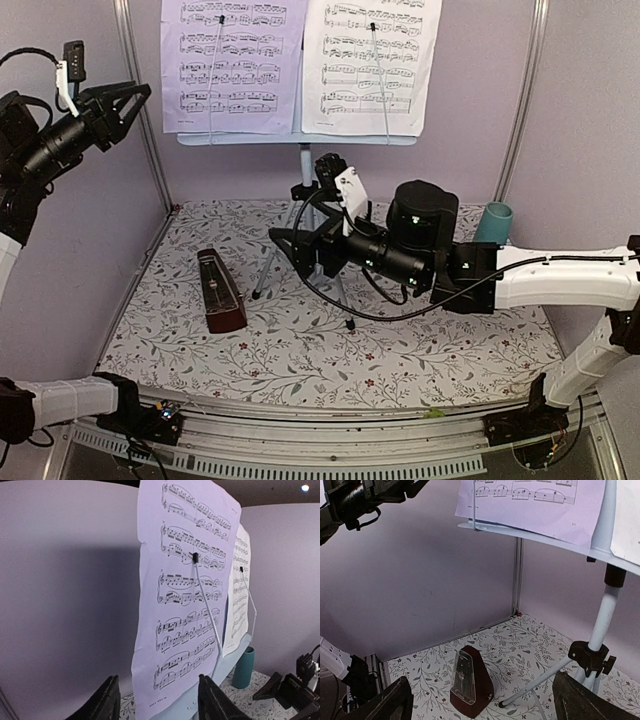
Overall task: Set up the instrument practice props
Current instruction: Move the music stand to the center of the board.
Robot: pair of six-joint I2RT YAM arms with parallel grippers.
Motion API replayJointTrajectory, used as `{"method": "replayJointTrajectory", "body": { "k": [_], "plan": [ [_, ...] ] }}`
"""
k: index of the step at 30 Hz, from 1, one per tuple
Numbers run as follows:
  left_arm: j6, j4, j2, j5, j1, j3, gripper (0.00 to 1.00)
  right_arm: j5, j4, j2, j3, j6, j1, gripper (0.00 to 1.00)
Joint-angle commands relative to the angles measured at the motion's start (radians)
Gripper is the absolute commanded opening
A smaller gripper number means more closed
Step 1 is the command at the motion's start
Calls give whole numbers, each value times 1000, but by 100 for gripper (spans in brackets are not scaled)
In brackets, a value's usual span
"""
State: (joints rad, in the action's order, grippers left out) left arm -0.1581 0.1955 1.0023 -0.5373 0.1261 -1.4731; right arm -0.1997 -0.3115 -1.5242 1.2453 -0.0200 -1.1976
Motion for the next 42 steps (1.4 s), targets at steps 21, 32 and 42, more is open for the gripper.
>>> {"method": "replayJointTrajectory", "body": {
  "k": [21,32,42],
  "plan": [
    [-182,-94,-256,160,196,654,99,32,97,11,-399,291,156,90],
    [-162,-143,-149,267,374,690,99,44,156,-140,-368,284,180,76],
    [-137,-195,-64,266,425,679,99,42,168,-242,-321,289,214,57]
  ]
}}
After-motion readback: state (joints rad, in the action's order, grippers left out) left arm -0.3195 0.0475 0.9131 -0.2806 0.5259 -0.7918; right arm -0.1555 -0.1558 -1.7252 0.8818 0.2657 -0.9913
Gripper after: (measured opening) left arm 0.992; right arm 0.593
